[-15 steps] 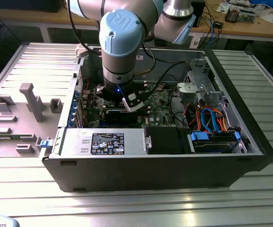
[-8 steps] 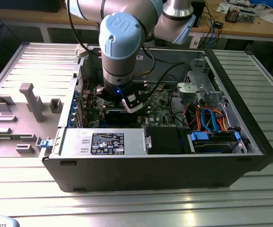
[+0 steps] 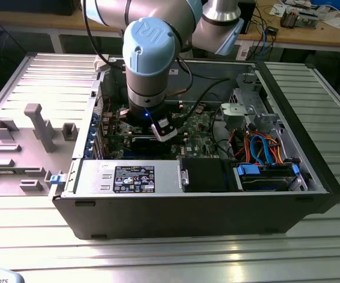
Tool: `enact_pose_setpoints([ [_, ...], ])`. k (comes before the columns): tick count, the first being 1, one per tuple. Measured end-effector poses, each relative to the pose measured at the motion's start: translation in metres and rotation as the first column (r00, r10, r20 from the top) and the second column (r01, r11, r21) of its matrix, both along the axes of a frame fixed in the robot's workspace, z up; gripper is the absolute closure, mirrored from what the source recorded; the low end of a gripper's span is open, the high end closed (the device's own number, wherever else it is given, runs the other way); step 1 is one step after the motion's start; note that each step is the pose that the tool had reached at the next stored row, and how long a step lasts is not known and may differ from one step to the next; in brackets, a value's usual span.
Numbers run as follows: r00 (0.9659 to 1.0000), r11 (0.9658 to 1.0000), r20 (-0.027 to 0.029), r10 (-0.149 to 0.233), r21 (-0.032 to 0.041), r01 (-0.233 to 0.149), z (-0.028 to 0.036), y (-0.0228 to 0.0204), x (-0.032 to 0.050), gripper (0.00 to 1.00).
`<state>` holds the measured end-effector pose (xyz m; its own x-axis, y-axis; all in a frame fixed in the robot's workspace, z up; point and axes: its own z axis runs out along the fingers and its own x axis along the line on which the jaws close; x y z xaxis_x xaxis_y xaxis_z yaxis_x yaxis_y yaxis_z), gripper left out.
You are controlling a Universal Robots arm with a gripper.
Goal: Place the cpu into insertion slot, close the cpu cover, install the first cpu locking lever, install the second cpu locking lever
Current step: 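Install the second cpu locking lever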
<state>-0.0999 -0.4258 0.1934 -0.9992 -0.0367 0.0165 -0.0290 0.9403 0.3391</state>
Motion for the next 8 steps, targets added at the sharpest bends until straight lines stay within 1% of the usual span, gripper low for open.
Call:
enact_pose_setpoints([
  [5, 1.0, 1.0, -0.0001, 0.0, -0.0003, 0.0, 0.0015, -0.0001, -0.0007, 0.89],
  [7, 1.0, 1.0, 0.0001, 0.0, 0.0, 0.0, 0.0043, 0.0001, -0.0011, 0.89],
  [8, 1.0, 1.0, 0.0, 0.0, -0.0001, 0.0, 0.007, 0.0, -0.0015, 0.89],
])
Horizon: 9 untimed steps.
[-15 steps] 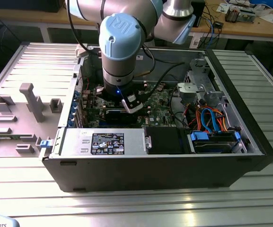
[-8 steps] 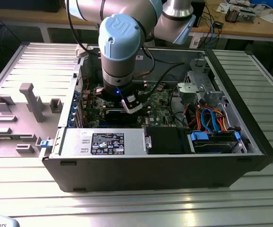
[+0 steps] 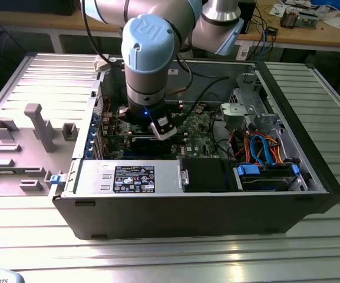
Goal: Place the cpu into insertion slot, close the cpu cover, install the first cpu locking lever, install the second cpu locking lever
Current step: 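Install the second cpu locking lever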
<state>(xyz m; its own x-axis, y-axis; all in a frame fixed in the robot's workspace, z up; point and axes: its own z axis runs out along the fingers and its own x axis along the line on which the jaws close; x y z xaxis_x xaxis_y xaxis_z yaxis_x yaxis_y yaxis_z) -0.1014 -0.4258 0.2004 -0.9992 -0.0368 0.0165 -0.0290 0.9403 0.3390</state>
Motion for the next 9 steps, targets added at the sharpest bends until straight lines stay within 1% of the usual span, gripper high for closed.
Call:
enact_pose_setpoints([
  [2, 1.0, 1.0, 0.0, 0.0, 0.0, 0.0, 0.0036, 0.0, -0.0004, 0.89],
  [3, 1.0, 1.0, 0.0, 0.0, 0.0, 0.0, 0.0072, 0.0, -0.0007, 0.89],
  [4, 1.0, 1.0, -0.0001, 0.0, -0.0002, 0.0, 0.0089, 0.0, -0.001, 0.89],
  [9, 1.0, 1.0, 0.0, 0.0, 0.0009, 0.0, 0.0089, 0.0, -0.001, 0.89],
])
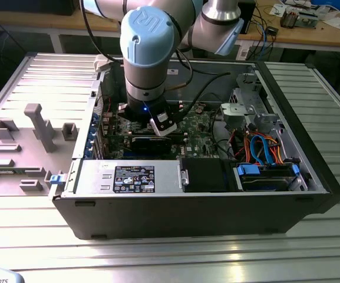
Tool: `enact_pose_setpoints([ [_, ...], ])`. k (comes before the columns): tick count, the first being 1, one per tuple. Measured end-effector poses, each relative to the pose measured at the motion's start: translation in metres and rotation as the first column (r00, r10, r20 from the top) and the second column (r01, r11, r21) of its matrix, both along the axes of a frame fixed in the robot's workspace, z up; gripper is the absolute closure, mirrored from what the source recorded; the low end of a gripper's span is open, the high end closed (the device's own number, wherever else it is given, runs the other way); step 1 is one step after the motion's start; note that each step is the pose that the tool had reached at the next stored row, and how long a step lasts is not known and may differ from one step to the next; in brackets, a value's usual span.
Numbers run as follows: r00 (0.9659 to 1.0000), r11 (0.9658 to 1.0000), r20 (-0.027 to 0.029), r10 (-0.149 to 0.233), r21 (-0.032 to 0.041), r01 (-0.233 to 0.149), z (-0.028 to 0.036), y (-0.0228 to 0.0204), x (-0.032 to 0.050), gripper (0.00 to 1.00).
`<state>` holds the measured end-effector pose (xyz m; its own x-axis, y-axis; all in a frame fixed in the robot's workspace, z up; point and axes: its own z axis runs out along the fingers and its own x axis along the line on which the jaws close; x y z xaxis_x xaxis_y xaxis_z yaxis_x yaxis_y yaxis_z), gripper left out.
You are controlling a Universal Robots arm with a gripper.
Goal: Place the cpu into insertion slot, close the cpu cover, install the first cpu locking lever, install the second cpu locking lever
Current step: 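Install the second cpu locking lever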
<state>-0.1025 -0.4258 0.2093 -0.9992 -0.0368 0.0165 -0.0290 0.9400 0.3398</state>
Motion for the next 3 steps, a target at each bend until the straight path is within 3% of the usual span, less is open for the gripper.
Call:
enact_pose_setpoints([
  [3, 1.0, 1.0, 0.0, 0.0, 0.0008, 0.0, 0.0, 0.0, 0.0, 0.89],
])
